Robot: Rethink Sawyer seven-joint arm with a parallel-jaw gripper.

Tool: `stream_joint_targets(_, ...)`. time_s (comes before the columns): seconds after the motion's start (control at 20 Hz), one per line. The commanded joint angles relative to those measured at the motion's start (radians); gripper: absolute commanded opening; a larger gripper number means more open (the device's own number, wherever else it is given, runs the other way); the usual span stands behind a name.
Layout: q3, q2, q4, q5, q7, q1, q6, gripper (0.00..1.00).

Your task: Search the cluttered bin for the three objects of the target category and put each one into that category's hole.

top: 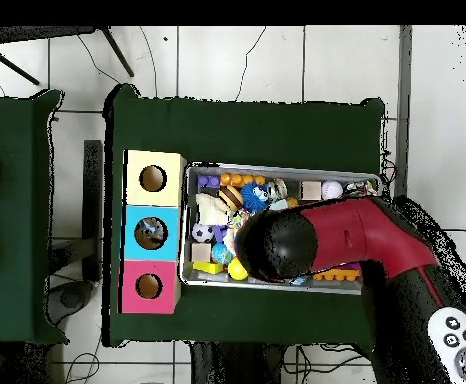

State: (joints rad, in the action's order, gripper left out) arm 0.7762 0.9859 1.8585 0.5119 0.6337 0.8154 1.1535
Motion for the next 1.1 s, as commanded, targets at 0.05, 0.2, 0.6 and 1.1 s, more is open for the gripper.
stream_joint_targets(0.05, -0.039, 0.051, 0.106, -0.091, 0.163, -0.046, 0.003, 0.00)
stream_joint_targets(0.2, -0.044, 0.040, 0.104, -0.113, 0.150, -0.041, -0.014, 0.00)
stream_joint_targets(0.6, -0.032, 0.008, 0.107, -0.202, 0.165, -0.069, -0.095, 0.00)
stream_joint_targets(1.1, -0.069, -0.079, 0.020, -0.147, 0.168, -0.103, -0.193, 0.00)
